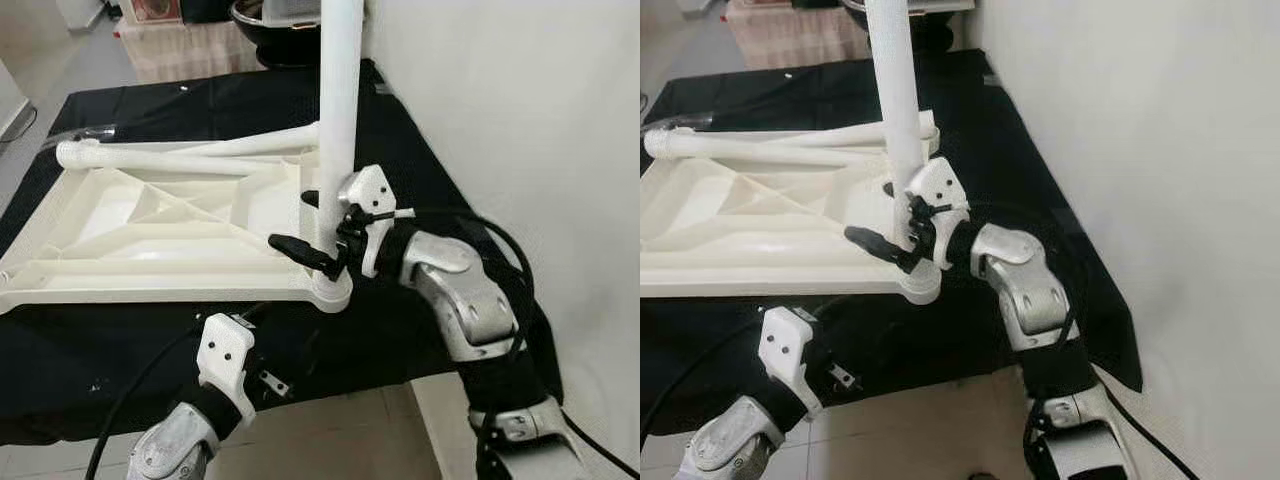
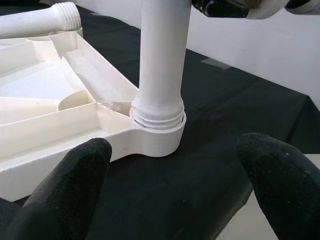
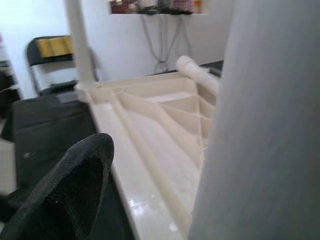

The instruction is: Building children table

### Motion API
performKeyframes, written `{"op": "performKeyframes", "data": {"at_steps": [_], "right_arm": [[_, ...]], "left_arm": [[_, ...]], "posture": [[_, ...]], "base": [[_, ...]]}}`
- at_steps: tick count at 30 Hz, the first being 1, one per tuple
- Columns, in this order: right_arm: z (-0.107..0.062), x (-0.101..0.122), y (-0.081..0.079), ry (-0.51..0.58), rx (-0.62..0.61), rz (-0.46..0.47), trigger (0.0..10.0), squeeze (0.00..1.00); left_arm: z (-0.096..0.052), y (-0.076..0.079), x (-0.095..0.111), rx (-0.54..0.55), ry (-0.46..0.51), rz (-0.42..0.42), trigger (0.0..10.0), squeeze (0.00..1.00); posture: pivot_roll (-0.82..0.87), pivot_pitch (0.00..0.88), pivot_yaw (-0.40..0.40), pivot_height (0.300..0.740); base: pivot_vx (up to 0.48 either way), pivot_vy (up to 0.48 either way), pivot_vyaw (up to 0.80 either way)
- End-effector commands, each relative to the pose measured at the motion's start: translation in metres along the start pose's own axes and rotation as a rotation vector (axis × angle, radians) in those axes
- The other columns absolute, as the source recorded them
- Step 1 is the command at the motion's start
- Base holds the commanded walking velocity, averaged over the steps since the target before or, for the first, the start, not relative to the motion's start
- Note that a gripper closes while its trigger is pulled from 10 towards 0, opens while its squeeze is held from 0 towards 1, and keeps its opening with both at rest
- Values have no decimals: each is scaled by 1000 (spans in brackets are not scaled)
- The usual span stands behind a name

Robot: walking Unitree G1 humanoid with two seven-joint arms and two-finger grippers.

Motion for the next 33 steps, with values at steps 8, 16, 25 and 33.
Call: {"op": "performKeyframes", "data": {"at_steps": [8, 16, 25, 33], "right_arm": [[4, 6, 5, -7, 239, 17, 10000, 0], [0, 8, 1, -3, 368, 48, 0, 0], [-9, -9, 12, -5, 161, 52, 0, 0], [-60, -63, 14, -206, -847, 120, 0, 0]], "left_arm": [[-9, 4, 1, 10, -17, 2, 10000, 0], [-12, 7, 2, 5, -25, 0, 10000, 0], [-12, 8, 1, 2, -29, -6, 10000, 0], [-11, 4, 0, 1, -28, -9, 10000, 0]], "posture": [[54, 199, -13, 740], [60, 210, -11, 740], [32, 200, -21, 740], [-2, 196, -13, 740]], "base": [[0, 0, 0], [0, 0, 0], [0, 0, 0], [0, 0, 0]]}}
Point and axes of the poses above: a point about 5 cm out from each wrist's last joint towards the gripper, its own z axis pointing out of the wrist towards the gripper, its own x axis along the axis of the wrist's last joint, y = z × x, the point moved 3 cm from there along z, pointing out of the wrist towards the gripper, and after that the axes turned 6 degrees about z, right-handed, at the moved point
